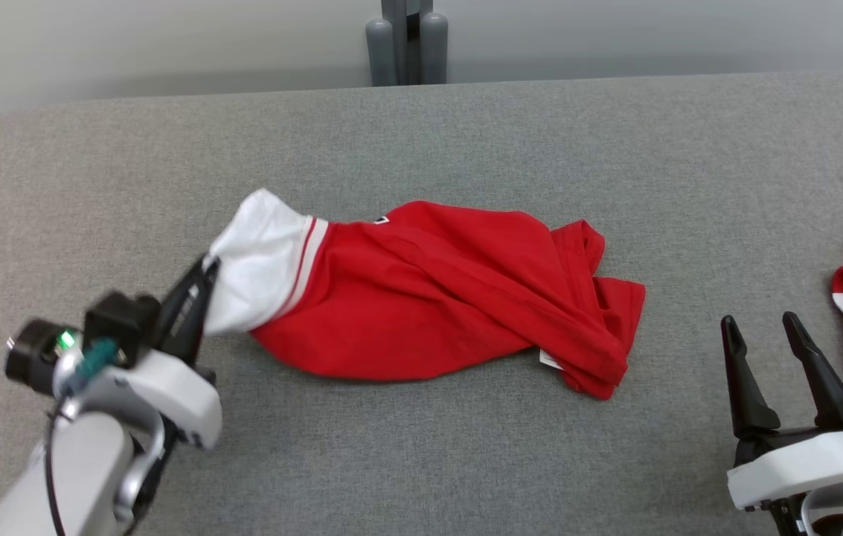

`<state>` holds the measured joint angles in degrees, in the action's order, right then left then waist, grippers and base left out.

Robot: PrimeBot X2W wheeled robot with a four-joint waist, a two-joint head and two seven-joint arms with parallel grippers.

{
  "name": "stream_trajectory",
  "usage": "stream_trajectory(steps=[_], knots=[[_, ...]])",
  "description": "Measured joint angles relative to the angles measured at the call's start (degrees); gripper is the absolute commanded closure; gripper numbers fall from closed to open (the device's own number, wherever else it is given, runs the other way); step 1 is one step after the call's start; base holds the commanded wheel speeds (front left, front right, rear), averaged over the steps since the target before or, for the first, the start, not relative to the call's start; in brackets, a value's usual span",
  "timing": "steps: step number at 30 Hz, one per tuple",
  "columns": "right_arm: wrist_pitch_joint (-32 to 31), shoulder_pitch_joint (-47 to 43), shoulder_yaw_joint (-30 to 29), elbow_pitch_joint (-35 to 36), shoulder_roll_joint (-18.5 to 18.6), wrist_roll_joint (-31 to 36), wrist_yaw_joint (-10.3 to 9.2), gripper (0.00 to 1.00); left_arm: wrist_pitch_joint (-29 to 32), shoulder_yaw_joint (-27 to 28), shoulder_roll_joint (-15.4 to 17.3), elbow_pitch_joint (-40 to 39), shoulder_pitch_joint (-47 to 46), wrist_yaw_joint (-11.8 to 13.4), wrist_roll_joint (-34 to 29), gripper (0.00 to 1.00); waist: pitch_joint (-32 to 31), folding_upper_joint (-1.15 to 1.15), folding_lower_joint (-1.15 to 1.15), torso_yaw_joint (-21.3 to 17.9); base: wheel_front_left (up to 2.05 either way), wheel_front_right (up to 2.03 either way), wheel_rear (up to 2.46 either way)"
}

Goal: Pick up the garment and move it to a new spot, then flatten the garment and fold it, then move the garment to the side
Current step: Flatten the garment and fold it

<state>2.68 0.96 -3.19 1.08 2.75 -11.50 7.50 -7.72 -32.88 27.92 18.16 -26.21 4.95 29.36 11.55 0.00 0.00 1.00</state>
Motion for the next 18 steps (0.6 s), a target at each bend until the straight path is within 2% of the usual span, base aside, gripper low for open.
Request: stream_trajectory(steps=[6,9,14,18], knots=[[0.41,-0.40,-0.81,-0.38,0.00,-0.52,0.00,0.00,-5.49,-2.58,-1.49,-1.96,7.69,1.93,-2.50,1.00,0.00,0.00,0.00,-0.36,0.00,0.00,0.00],[0.41,-0.77,-1.45,-0.43,0.01,-0.57,0.00,0.00,-6.52,-4.64,-2.46,-2.34,11.02,2.01,-4.53,1.00,-0.16,0.00,0.00,0.08,0.00,0.00,0.00],[-0.20,-0.72,-1.57,0.04,0.00,-0.11,0.00,0.00,-7.02,-7.48,-5.44,0.09,15.02,0.13,-5.48,1.00,-0.68,0.00,0.00,1.47,0.00,0.00,0.00],[-0.54,-0.63,-1.71,0.35,0.01,-0.07,0.00,0.00,-7.11,-5.78,-7.19,2.26,15.35,-0.41,-3.28,1.00,-1.13,0.00,0.00,2.24,0.00,0.00,0.00]])
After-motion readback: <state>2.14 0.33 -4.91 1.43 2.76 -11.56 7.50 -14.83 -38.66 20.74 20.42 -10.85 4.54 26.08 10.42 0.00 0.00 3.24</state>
